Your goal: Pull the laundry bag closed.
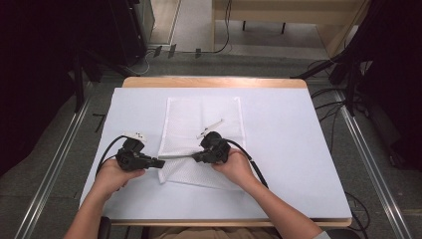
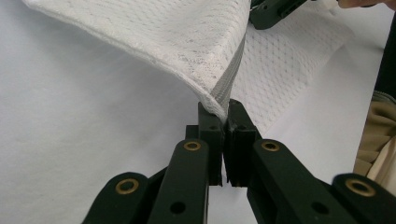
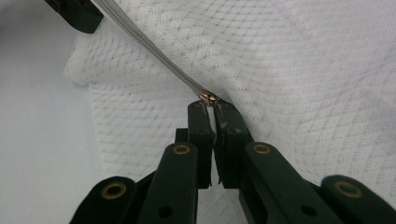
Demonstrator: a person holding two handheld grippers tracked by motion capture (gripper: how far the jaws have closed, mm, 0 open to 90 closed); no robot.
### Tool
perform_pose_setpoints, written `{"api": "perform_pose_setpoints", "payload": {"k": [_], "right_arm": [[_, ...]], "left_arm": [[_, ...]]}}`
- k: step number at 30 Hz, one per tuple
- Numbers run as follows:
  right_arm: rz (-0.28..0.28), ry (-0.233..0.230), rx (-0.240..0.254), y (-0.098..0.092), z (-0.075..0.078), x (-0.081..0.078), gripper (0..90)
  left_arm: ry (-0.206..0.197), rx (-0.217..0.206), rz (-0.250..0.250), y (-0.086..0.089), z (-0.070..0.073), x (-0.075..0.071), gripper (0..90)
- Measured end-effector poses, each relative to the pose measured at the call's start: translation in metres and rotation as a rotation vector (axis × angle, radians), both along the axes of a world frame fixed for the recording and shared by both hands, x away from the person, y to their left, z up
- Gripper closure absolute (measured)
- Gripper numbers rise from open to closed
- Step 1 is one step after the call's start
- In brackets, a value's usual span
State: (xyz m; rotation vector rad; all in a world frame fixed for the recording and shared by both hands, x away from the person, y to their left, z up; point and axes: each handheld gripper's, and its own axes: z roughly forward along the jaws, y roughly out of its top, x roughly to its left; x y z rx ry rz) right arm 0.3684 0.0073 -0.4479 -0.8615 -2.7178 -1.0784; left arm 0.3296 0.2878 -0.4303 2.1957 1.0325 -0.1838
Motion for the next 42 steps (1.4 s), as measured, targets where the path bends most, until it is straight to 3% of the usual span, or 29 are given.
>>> {"api": "perform_pose_setpoints", "payload": {"k": [42], "right_arm": [[-0.066, 0.025, -0.024, -0.04, -0.003, 0.004, 88.1]], "left_arm": [[0.007, 0.013, 0.005, 0.006, -0.002, -0.003, 87.7]]}}
